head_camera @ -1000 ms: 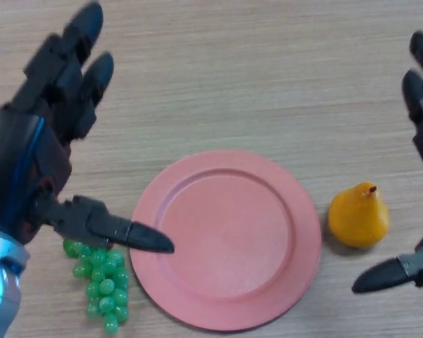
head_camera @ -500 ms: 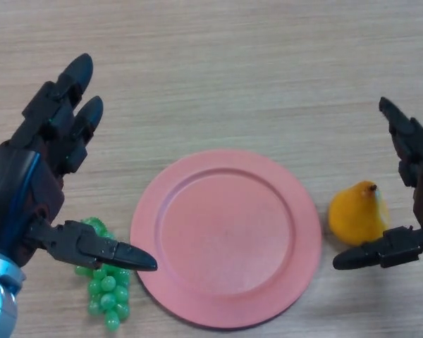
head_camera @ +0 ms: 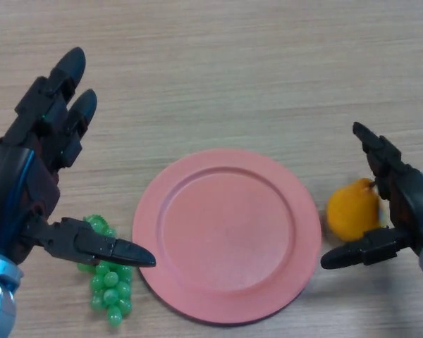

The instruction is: Pick up the yellow pear and place it on the plate

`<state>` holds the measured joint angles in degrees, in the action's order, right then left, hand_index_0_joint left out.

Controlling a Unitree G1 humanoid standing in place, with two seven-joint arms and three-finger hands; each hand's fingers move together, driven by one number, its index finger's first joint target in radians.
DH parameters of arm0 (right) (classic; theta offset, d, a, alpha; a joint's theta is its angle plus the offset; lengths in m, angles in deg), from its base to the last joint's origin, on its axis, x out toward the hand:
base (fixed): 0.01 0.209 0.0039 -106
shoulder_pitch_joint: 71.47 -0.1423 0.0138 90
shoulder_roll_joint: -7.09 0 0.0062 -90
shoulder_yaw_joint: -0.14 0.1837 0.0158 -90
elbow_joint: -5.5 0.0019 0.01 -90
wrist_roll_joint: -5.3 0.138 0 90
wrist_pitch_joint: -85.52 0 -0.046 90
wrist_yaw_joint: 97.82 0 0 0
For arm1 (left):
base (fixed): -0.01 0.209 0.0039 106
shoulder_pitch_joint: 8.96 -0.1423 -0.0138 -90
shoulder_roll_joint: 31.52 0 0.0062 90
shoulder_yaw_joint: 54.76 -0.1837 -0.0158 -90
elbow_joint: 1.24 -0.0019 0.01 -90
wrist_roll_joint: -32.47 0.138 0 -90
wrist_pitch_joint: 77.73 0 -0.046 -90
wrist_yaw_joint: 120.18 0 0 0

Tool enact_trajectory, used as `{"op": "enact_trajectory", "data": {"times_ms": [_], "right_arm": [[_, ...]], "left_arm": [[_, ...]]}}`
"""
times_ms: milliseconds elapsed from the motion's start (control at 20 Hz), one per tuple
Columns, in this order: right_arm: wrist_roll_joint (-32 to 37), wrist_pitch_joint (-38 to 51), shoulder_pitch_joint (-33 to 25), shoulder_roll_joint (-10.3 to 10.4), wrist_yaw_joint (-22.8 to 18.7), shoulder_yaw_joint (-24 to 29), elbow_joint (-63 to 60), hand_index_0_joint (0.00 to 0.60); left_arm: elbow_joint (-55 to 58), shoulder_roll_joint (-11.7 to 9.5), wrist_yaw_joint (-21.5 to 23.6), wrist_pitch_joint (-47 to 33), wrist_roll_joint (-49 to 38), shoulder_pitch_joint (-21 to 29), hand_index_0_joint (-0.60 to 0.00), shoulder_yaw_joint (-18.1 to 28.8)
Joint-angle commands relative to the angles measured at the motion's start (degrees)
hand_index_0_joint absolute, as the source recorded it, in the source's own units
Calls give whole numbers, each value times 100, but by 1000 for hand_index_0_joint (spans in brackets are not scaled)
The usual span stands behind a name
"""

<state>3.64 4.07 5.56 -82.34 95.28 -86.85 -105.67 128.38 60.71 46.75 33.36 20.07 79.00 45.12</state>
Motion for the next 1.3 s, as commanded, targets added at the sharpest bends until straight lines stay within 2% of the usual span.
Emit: {"op": "enact_trajectory", "data": {"times_ms": [50, 100, 150, 200, 250, 300, 350, 400, 550, 700, 800, 850, 950, 1000, 1100, 1300], "right_arm": [[372, 424, -412, -147, -72, 166, 92, 0], [268, 520, -531, -163, -210, 158, -199, 0], [254, 548, -540, -165, -229, 158, -237, 98], [199, 611, -571, -172, -289, 154, -351, 250], [125, 679, -600, -182, -378, 152, -479, 349], [-152, 892, -672, -226, -628, 131, -792, 500], [-797, 1397, -855, -340, -1061, 62, -1348, 581], [-1181, 1602, -963, -411, -1336, 59, -1603, 600], [-1137, 1304, -830, -395, -1268, 97, -1183, 600], [-713, 475, -535, -292, -930, 170, -84, 600], [-48, -599, -298, -101, -699, 167, 1032, 600], [-102, -684, -307, -88, -709, 64, 1277, 600], [-109, -1038, -267, 108, -785, -154, 1834, 600], [-63, -1274, -214, 273, -789, -333, 2114, 600], [-169, -1404, -173, 408, -992, -821, 2329, 600], [381, -948, -121, 451, -1428, -1621, 2088, 600]], "left_arm": [[314, -188, 36, -596, -30, 125, 0, 428], [276, -179, 28, -695, 5, 91, 0, 474], [269, -177, 28, -705, 6, 89, 0, 477], [243, -173, 31, -743, 11, 83, 0, 486], [211, -172, 36, -781, 12, 82, 0, 497], [151, -181, 47, -826, 4, 93, 0, 520], [96, -194, 45, -875, 18, 99, 0, 527], [53, -199, 42, -931, 51, 109, 0, 517], [-22, -171, 47, -1072, 74, 70, 0, 519], [62, -230, -11, -873, -43, 98, 0, 587], [69, -225, -52, -807, -117, 90, 0, 637], [45, -226, -67, -830, -132, 94, 0, 637], [42, -217, -74, -831, -191, 78, 0, 641], [66, -227, -82, -776, -217, 85, 0, 624], [94, -268, -166, -762, -153, 127, 0, 594], [75, -212, -84, -802, -247, 127, 0, 531]]}}
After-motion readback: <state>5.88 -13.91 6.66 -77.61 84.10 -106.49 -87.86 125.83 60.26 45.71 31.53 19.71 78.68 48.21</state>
